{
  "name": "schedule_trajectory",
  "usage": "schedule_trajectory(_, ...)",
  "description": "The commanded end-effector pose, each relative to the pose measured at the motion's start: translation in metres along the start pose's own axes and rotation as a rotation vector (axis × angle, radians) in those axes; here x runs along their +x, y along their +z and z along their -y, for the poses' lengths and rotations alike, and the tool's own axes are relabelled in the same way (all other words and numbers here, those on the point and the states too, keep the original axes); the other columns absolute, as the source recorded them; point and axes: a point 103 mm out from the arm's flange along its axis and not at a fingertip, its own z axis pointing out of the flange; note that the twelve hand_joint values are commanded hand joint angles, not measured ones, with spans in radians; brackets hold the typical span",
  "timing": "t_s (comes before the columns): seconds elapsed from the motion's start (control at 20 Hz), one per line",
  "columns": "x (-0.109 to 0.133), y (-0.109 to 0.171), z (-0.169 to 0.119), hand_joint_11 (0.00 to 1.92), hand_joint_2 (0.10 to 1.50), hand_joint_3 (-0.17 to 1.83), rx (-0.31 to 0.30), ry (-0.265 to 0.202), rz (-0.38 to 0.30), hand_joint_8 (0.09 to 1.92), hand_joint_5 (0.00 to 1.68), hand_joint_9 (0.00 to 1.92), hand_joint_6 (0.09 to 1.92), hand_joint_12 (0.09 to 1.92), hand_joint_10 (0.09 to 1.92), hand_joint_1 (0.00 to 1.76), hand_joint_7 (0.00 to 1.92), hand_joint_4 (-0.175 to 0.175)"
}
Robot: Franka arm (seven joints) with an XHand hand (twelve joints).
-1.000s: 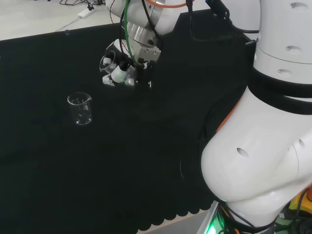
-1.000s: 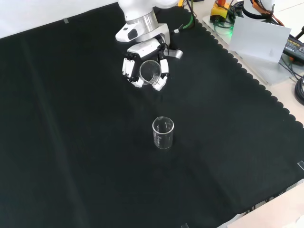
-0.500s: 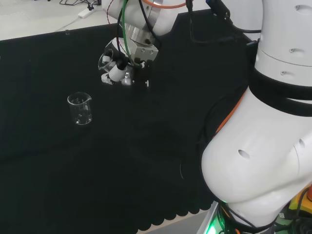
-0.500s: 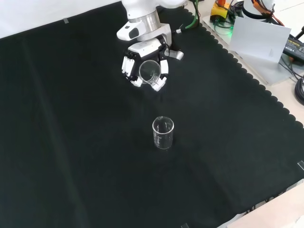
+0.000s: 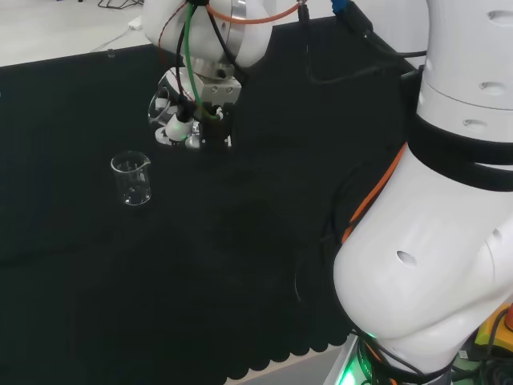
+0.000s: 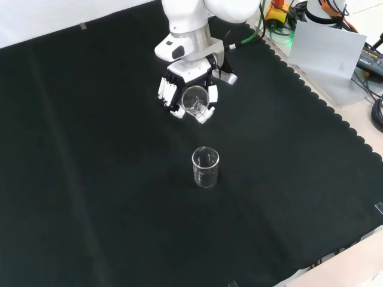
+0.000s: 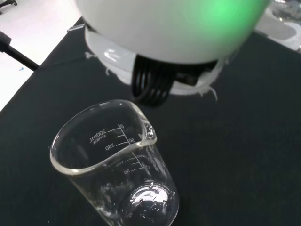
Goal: Pour the water from the handheld beaker into the one on the table.
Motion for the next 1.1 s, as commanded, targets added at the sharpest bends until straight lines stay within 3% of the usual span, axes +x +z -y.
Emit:
schedule_trajectory(0.05,0.009,0.007,-0.004,0.92,0.4,1.17,0.008,-0.035,0.005,1.25,0.95,1.26,1.66,1.06,1.07,1.56,1.12,-0.175)
schedule_trajectory(0.2,0.002,0.008,-0.007,0.92,0.4,1.17,0.008,-0.04,0.026,1.25,0.95,1.26,1.66,1.06,1.07,1.56,1.12,-0.175)
schedule_trajectory(0.45,0.01,0.015,-0.012,0.92,0.4,1.17,-0.009,-0.035,0.077,1.25,0.95,1.26,1.66,1.06,1.07,1.56,1.12,-0.175)
schedule_trajectory(0.55,0.017,0.021,-0.014,0.92,0.43,1.18,-0.012,-0.046,0.138,1.25,0.94,1.24,1.62,1.06,1.1,1.51,1.11,-0.175)
schedule_trajectory(1.1,0.031,0.029,-0.023,0.91,0.49,1.18,0.005,-0.062,0.19,1.25,0.91,1.22,1.55,1.07,1.13,1.42,1.11,-0.175)
